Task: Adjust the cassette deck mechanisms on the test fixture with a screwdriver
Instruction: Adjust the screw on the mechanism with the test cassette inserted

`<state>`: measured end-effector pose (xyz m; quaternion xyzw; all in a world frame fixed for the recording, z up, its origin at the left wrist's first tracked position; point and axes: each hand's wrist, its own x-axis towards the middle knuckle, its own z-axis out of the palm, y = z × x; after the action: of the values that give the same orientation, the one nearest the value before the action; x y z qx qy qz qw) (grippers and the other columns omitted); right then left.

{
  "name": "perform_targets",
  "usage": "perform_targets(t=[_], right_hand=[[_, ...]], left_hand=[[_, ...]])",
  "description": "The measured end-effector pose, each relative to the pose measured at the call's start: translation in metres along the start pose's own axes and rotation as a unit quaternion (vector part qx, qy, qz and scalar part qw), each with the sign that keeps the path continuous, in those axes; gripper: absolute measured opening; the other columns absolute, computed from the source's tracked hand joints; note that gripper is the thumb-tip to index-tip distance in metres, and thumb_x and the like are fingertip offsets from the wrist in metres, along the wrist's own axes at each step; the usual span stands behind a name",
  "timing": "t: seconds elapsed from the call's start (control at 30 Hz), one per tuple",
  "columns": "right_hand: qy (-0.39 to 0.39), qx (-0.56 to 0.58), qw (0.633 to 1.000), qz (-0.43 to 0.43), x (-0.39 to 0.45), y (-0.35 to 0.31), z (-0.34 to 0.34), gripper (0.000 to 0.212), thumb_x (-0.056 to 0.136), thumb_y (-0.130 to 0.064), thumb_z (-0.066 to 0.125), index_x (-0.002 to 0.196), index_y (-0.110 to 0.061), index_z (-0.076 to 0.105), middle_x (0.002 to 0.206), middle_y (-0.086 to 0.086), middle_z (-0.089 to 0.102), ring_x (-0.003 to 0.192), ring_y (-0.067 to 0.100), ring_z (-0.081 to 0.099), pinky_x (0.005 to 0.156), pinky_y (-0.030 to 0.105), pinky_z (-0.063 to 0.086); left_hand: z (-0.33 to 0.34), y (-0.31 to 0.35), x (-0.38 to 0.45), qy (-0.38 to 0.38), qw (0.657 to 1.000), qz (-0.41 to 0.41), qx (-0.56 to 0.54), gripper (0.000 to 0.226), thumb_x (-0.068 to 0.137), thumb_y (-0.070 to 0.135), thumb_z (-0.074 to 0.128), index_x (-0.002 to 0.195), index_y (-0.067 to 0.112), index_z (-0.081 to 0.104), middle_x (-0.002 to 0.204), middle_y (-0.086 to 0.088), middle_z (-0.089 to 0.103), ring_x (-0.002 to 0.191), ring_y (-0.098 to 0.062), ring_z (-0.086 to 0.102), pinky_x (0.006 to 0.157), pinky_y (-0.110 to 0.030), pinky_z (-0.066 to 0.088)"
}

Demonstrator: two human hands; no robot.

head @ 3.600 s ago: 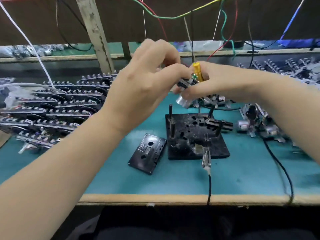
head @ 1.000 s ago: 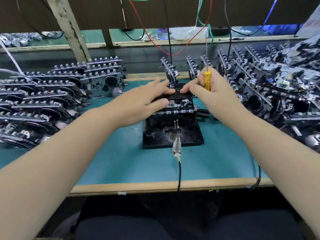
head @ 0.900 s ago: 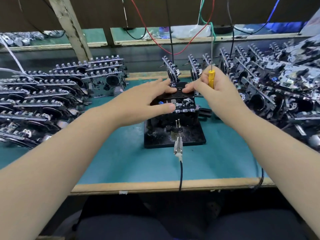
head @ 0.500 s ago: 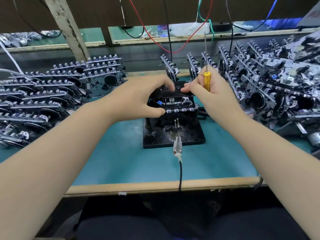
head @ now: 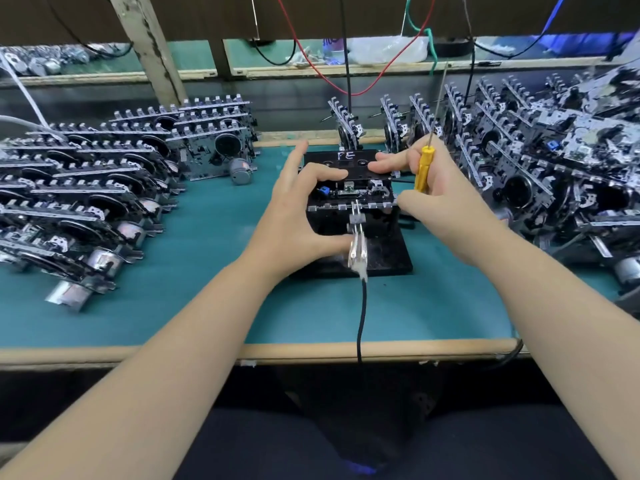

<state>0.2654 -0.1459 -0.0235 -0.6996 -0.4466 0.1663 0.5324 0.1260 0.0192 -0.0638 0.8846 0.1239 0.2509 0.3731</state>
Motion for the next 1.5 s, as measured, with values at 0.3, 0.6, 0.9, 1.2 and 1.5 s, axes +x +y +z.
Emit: perform_targets(t=[0.3, 0.6, 0.9, 1.2, 1.5], right_hand=[[0.012, -0.010, 1.000, -0.001, -0.006, 0.000, 0.004, 0.036, 0.070, -0.003, 0.045, 0.089, -0.031, 0.036, 0.129, -0.006, 0.067, 0.135, -0.003, 0.047, 0.118, 0.043, 0.030], [0.046, -0.001, 0.998, 0.035, -0.007, -0.004, 0.009, 0.040, 0.080, 0.021, 0.047, 0.092, -0.017, 0.039, 0.126, -0.009, 0.066, 0.130, -0.008, 0.048, 0.104, 0.014, 0.041], [0.010, -0.004, 0.999, 0.051, -0.007, 0.001, 0.004, 0.034, 0.088, 0.005, 0.056, 0.104, -0.025, 0.056, 0.132, -0.022, 0.060, 0.120, -0.019, 0.050, 0.076, 0.008, 0.047], [-0.052, 0.049, 0.995, 0.066, -0.005, 0.012, -0.006, 0.042, 0.093, 0.012, 0.055, 0.059, -0.009, 0.069, 0.132, 0.009, 0.065, 0.141, 0.027, 0.044, 0.119, 0.041, 0.026], [0.085, -0.024, 0.995, 0.045, -0.022, -0.020, -0.018, 0.016, 0.089, -0.047, 0.056, 0.089, -0.037, 0.069, 0.059, -0.006, 0.056, 0.053, 0.001, 0.045, 0.056, 0.014, 0.035]], left_hand=[[0.017, 0.001, -0.001, 0.097, 0.994, 0.000, -0.040, 0.059, 0.064, 0.026, 0.090, 0.110, 0.046, 0.058, 0.164, 0.005, 0.024, 0.137, 0.014, 0.026, 0.103, -0.002, 0.024], [0.019, -0.005, -0.002, 0.110, 0.992, 0.026, -0.053, 0.060, 0.060, 0.020, 0.092, 0.107, 0.045, 0.064, 0.160, 0.022, 0.023, 0.147, -0.001, 0.029, 0.113, -0.013, 0.028], [0.017, -0.003, -0.002, 0.115, 0.991, 0.016, -0.074, 0.060, 0.056, 0.045, 0.088, 0.112, 0.047, 0.066, 0.156, 0.035, 0.022, 0.138, -0.005, 0.045, 0.104, -0.040, 0.050], [0.014, -0.008, -0.004, 0.092, 0.994, 0.019, -0.062, 0.062, 0.059, 0.053, 0.091, 0.114, 0.055, 0.062, 0.155, 0.039, 0.016, 0.141, -0.006, 0.042, 0.110, -0.038, 0.044], [0.012, -0.007, -0.005, 0.080, 0.996, 0.027, -0.037, 0.064, 0.061, 0.060, 0.088, 0.118, 0.058, 0.057, 0.157, 0.038, 0.010, 0.144, 0.011, 0.022, 0.105, -0.011, 0.027]])
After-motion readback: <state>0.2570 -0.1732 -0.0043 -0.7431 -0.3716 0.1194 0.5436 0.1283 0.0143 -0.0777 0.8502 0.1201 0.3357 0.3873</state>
